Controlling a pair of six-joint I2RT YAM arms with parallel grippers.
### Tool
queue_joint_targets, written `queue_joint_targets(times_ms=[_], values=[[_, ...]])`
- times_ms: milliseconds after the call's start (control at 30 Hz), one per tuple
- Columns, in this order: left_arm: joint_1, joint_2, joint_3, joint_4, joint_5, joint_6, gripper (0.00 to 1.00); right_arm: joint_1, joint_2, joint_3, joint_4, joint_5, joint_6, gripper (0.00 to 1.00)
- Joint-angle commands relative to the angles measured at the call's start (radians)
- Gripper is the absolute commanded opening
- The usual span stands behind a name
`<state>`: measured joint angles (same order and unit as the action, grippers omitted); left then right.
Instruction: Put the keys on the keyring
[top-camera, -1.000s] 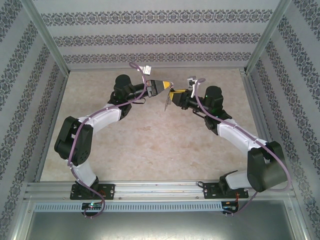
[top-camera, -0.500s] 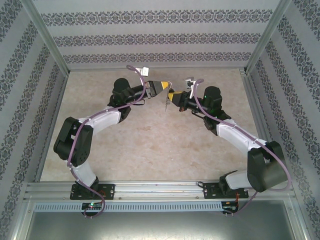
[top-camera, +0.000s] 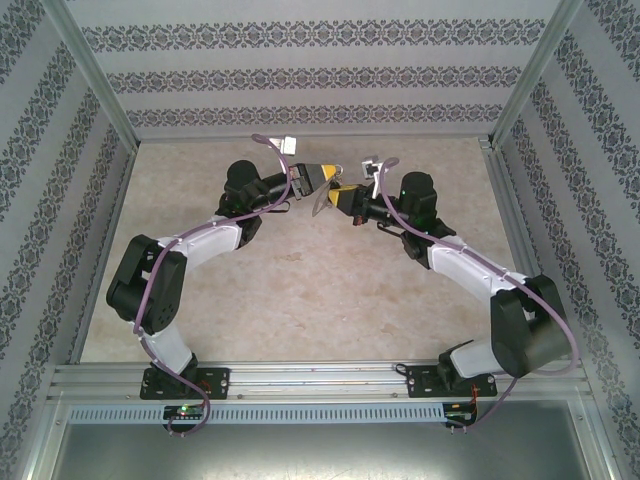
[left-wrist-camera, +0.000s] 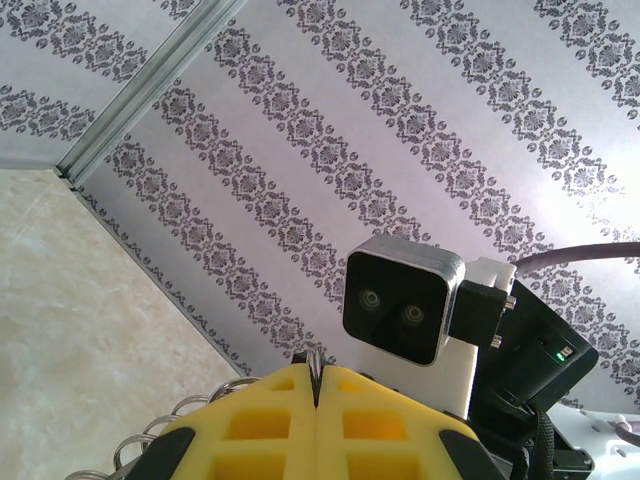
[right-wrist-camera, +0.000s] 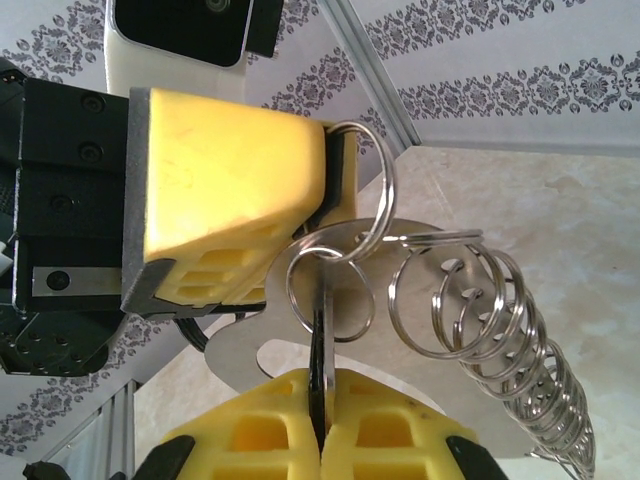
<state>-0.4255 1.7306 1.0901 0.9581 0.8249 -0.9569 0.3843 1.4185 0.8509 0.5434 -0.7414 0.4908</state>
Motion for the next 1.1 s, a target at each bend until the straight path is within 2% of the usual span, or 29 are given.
queue_joint_targets(times_ms=[0,300,700,900,1067], values=[[-0.013,-0.045,-0.006,0.102,-0.039,0.030,0.00,0.019,0.012,0.024,0.003,-0.052,-0.001,0.00],[-0.035,-0.032,-0.011,0.092,-0.046,0.058,0.00,0.053,0.057,0.086,0.016,-0.099,0.027,0.00],[-0.038,-0.029,-0.020,0.119,-0.059,0.048,0.00,0.020,0.067,0.031,0.021,-0.069,0.034,0.00],[-0.038,-0.026,-0.037,0.171,-0.092,0.027,0.00,-0.001,0.020,-0.006,0.022,-0.038,0.046,0.29],[-0.039,-0.026,-0.051,0.207,-0.127,0.018,0.00,-0.016,-0.027,-0.050,0.029,-0.032,0.060,0.41]])
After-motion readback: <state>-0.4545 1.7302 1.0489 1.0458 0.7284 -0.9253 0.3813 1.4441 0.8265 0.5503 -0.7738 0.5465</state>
